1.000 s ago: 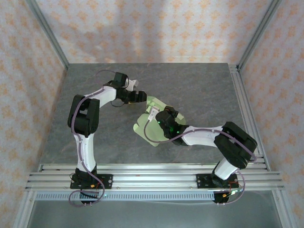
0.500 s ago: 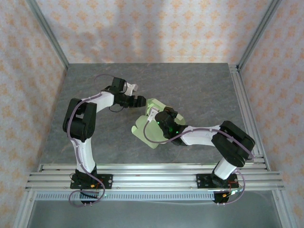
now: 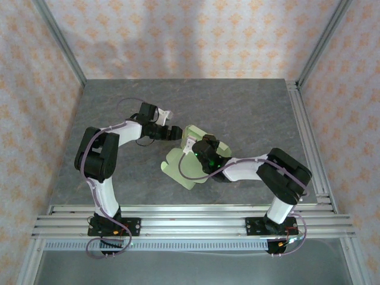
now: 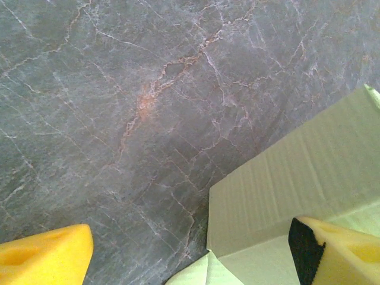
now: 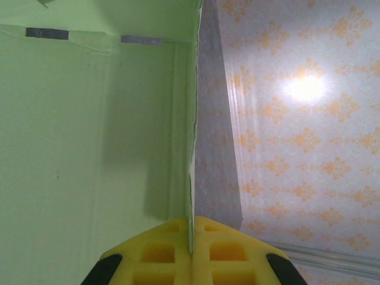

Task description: Fold the paper box

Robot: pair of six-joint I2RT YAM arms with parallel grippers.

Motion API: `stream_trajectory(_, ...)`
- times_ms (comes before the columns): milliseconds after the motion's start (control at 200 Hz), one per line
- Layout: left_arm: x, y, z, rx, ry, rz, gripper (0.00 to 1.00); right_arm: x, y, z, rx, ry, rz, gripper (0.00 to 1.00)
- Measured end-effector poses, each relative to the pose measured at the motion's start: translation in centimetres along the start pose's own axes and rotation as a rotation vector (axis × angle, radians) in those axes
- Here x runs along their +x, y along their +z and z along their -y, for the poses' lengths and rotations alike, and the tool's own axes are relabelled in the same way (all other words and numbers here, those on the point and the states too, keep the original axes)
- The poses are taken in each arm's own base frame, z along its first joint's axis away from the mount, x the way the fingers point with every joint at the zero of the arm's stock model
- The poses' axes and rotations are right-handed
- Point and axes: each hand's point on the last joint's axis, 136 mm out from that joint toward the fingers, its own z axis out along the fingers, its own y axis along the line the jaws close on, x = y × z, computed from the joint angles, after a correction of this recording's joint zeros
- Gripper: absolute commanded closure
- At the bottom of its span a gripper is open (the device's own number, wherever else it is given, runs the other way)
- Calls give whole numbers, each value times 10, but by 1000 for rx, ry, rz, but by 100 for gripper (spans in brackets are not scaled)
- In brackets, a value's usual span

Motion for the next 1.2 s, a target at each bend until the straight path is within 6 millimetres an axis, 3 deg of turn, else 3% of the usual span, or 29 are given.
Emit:
stream_trajectory(526, 8, -11, 8, -10, 71, 16, 13, -5, 2, 5, 32, -29, 14, 96)
stream_trajectory(876, 7, -12, 24, 43, 130, 19, 18, -4, 2, 3, 29, -26, 13, 96)
stream_trajectory(1201, -4, -10, 31, 48, 184, 13, 25, -4, 2, 3, 28, -20, 13, 96)
